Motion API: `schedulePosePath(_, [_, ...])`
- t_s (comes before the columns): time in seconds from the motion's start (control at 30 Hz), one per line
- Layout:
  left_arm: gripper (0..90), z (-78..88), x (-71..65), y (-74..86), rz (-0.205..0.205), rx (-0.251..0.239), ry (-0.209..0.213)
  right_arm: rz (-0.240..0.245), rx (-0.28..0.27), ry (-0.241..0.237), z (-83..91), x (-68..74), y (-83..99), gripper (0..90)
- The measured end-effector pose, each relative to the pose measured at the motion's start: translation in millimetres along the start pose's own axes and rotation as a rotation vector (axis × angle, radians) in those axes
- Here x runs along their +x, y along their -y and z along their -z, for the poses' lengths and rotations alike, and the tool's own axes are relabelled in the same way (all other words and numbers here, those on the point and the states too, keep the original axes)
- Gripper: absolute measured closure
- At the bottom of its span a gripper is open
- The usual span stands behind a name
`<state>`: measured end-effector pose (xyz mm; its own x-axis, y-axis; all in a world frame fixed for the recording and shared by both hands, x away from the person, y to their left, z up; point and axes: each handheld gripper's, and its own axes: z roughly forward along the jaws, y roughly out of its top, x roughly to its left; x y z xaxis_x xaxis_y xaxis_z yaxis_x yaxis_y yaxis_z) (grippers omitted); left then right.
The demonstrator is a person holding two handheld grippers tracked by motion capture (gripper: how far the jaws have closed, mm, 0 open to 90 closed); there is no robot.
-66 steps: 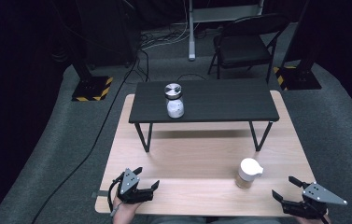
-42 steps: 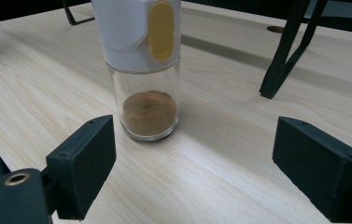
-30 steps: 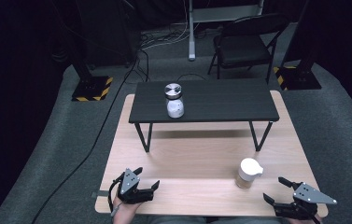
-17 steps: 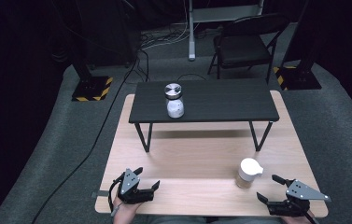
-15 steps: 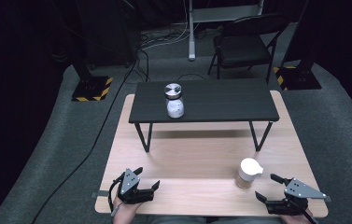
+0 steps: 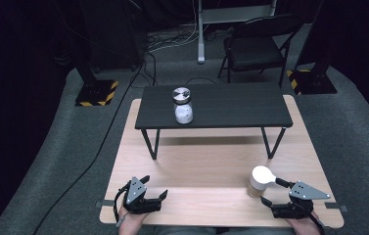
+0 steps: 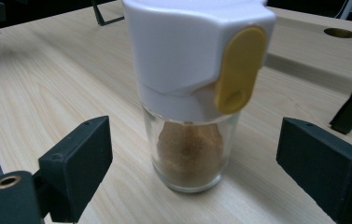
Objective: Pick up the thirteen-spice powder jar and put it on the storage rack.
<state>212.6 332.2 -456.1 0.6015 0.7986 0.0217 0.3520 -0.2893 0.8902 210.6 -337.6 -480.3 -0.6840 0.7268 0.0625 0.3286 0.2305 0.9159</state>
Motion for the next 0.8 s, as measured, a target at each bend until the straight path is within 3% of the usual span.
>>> schedulePosePath(0.6, [12.4, 0.6, 0.5, 0.4, 0.002, -0.003, 0.002, -0.003, 0.015, -0.029, -27.1, -5.1, -11.5, 11.3])
schedulePosePath(0.8, [12.3, 0.6, 0.9, 0.8, 0.004, -0.005, 0.001, -0.026, -0.006, -0.048, -30.1, -13.5, -13.9, 20.7])
